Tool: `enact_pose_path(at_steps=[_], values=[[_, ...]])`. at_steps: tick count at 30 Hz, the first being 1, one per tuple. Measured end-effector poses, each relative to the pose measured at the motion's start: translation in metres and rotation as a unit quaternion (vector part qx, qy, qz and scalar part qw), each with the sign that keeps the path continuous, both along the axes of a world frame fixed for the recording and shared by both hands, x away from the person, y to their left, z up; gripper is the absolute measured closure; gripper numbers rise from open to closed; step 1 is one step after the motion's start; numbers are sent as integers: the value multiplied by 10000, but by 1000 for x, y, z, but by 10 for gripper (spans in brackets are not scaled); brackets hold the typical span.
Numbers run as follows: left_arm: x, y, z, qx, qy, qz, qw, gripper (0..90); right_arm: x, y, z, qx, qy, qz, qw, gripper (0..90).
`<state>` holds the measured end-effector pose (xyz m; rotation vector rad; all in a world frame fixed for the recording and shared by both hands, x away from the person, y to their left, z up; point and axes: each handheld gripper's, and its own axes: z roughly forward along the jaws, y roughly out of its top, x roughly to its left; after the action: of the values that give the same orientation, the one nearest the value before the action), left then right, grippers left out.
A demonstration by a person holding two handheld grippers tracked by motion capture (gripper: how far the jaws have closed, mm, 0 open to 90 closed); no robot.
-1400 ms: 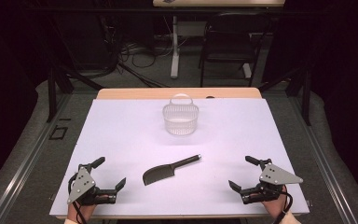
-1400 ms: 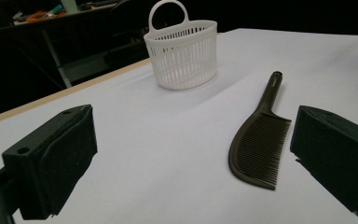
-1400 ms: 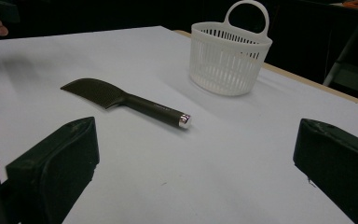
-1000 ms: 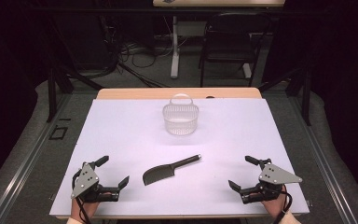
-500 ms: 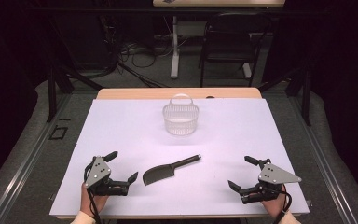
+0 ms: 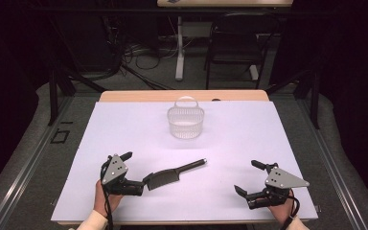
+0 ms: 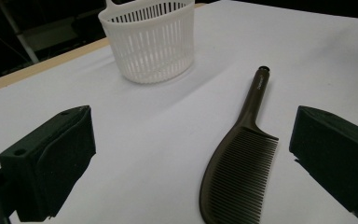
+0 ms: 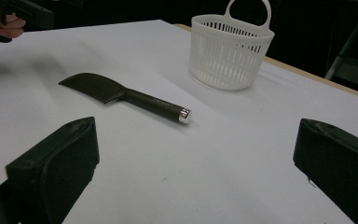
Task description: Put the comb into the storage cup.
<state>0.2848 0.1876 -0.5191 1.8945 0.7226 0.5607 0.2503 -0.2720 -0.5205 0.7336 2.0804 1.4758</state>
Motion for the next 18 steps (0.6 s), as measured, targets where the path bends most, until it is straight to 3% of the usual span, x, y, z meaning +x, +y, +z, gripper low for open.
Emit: enact_pose_path(at_steps=[18], values=[[19, -33, -1, 190, 244, -124, 9994, 4, 0, 0, 0, -30, 8, -8, 10000, 0]])
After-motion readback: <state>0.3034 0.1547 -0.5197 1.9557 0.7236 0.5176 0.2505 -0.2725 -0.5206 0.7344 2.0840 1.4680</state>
